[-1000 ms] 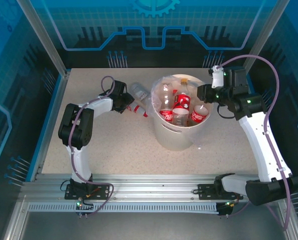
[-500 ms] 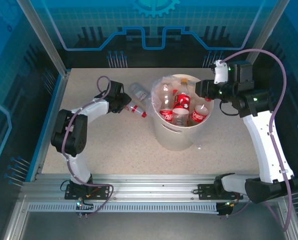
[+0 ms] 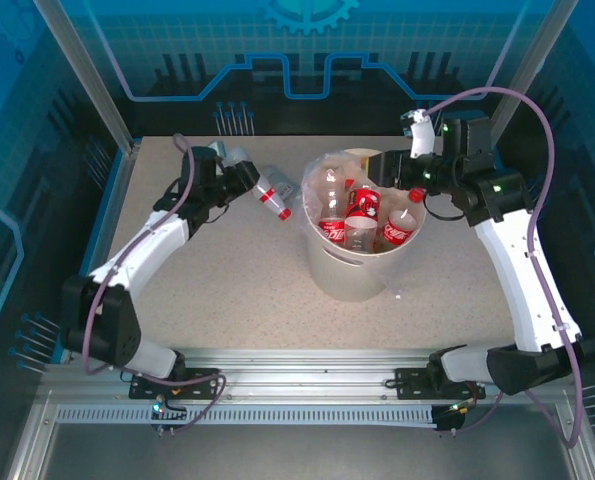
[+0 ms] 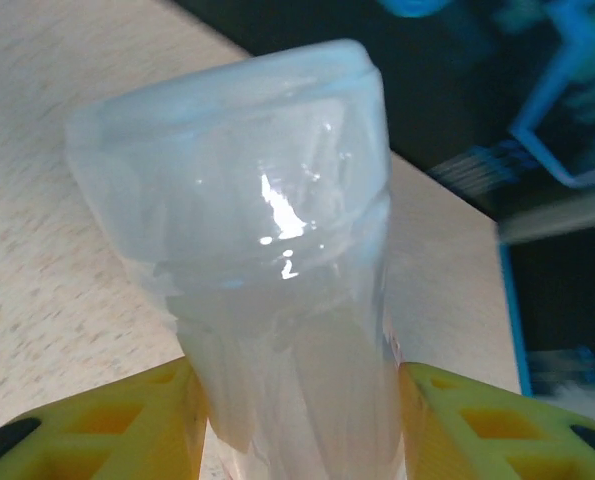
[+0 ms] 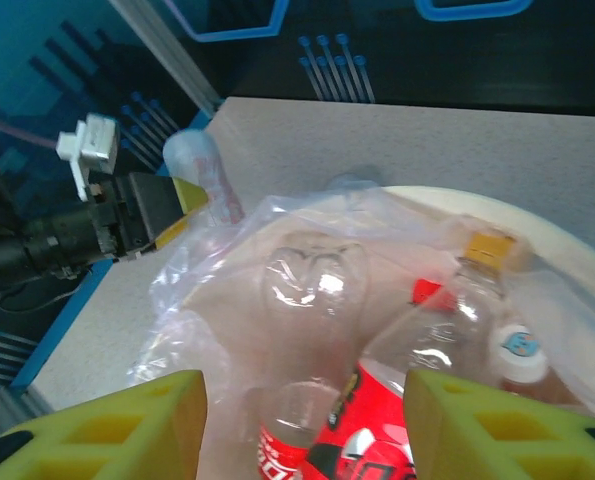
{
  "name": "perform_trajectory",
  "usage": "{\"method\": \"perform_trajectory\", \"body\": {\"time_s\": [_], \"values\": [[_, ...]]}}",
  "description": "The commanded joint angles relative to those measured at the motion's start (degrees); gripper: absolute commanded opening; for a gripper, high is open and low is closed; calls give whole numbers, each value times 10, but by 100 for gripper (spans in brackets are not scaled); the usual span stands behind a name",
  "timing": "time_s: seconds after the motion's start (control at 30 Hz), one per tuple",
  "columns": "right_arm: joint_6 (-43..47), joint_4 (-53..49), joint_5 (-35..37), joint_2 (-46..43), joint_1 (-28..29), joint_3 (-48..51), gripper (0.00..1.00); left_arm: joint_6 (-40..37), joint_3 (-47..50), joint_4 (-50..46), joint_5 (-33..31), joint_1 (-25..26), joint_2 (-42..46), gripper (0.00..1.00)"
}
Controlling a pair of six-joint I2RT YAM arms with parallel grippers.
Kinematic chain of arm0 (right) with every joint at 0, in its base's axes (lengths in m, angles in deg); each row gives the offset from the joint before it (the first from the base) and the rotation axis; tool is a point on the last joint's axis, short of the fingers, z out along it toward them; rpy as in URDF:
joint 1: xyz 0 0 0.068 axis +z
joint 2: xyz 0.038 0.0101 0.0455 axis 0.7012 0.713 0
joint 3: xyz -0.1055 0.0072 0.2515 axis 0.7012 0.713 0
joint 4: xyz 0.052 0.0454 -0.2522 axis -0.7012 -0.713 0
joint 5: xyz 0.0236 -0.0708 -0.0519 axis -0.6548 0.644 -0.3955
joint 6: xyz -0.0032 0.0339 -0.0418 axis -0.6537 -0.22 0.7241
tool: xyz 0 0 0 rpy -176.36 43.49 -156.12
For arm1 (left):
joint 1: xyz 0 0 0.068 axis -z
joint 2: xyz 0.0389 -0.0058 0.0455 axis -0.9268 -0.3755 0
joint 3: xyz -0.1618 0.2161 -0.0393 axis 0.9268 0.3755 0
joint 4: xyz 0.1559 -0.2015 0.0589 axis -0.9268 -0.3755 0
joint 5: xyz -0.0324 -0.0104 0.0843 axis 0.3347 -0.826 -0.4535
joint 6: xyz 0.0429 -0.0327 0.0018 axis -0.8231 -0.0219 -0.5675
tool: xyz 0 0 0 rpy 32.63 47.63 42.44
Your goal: Put the plastic bottles in the bin
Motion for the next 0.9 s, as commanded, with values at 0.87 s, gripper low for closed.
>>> {"method": "perform_trajectory", "body": {"time_s": [0.87], "values": [[-67,204,-98,234,201,-149,84,-343,41,86,293,20,143,55]]}}
